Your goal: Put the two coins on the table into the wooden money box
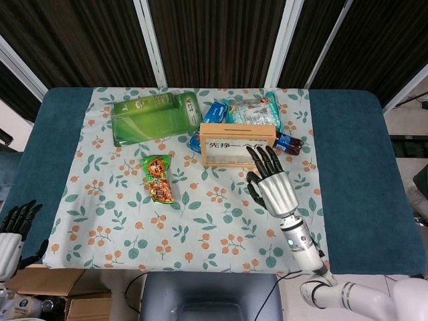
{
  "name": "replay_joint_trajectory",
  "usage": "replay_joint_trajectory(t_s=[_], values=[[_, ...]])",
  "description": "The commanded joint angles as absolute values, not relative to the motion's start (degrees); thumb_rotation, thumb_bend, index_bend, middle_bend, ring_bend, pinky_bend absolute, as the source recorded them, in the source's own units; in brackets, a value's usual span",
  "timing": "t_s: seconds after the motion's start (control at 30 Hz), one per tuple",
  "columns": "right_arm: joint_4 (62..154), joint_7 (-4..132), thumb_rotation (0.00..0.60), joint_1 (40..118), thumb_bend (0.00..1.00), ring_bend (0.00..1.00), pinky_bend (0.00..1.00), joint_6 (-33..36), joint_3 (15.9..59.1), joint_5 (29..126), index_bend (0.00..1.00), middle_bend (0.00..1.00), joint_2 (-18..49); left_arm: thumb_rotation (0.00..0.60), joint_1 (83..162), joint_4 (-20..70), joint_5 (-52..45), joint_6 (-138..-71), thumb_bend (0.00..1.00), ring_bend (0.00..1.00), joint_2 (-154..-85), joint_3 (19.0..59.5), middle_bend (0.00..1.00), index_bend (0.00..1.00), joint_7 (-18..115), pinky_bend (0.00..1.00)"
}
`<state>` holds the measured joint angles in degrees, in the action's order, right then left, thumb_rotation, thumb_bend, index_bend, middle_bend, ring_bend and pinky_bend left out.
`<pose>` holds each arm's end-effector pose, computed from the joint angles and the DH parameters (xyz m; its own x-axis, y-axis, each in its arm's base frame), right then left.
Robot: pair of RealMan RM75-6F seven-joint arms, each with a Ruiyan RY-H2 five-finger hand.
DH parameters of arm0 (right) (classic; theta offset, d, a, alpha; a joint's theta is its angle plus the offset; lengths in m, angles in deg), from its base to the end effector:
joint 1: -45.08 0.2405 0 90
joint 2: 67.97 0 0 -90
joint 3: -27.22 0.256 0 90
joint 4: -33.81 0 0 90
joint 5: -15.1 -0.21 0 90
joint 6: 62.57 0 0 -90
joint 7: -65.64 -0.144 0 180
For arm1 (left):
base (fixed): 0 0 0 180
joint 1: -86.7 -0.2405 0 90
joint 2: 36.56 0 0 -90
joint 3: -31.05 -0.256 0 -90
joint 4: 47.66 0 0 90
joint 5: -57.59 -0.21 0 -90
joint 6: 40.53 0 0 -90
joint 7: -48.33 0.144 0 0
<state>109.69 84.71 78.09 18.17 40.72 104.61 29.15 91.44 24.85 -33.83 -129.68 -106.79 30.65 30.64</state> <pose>-0.1380 -0.3173 0.0166 0.3419 0.2723 0.8994 -0.7991 -0.4195 0.4307 -0.3538 0.1723 0.1552 0.3364 0.0008 0.9417 0.9373 -0.0969 -0.3347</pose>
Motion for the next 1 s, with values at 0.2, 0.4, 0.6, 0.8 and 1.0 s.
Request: replay_joint_trajectory(t_s=[0.2, 0.4, 0.6, 0.8, 1.0], values=[[121.42, 93.56, 0.600, 82.92, 0.62, 0.00, 0.00, 15.58, 53.07, 96.08, 0.74, 0.16, 21.18, 0.600, 91.22, 25.24, -34.15, -130.34, 0.38, 0.00, -106.24, 30.65, 0.00, 0.00, 30.61, 0.05], [119.05, 99.28, 0.600, 88.37, 0.62, 0.00, 0.00, 9.98, 58.03, 86.56, 0.74, 0.17, 21.59, 0.600, 91.19, 25.57, -34.23, -130.43, 0.38, 0.00, -106.16, 30.64, 0.00, 0.00, 30.64, 0.05], [113.16, 104.74, 0.600, 93.30, 0.62, 0.00, 0.00, 6.78, 58.93, 78.56, 0.75, 0.18, 25.38, 0.600, 91.12, 25.40, -33.87, -130.19, 0.38, 0.00, -106.05, 30.70, 0.00, 0.00, 30.14, 0.05], [106.99, 108.83, 0.600, 97.75, 0.62, 0.00, 0.00, 5.87, 59.92, 72.09, 0.75, 0.18, 29.47, 0.600, 91.14, 24.40, -33.48, -129.64, 0.38, 0.00, -106.16, 30.69, 0.00, 0.00, 29.08, 0.05], [103.44, 109.84, 0.600, 100.63, 0.62, 0.00, 0.00, 5.38, 60.53, 67.09, 0.75, 0.18, 32.34, 0.600, 91.21, 24.37, -33.45, -129.67, 0.38, 0.00, -106.13, 30.83, 0.00, 0.00, 28.90, 0.05]])
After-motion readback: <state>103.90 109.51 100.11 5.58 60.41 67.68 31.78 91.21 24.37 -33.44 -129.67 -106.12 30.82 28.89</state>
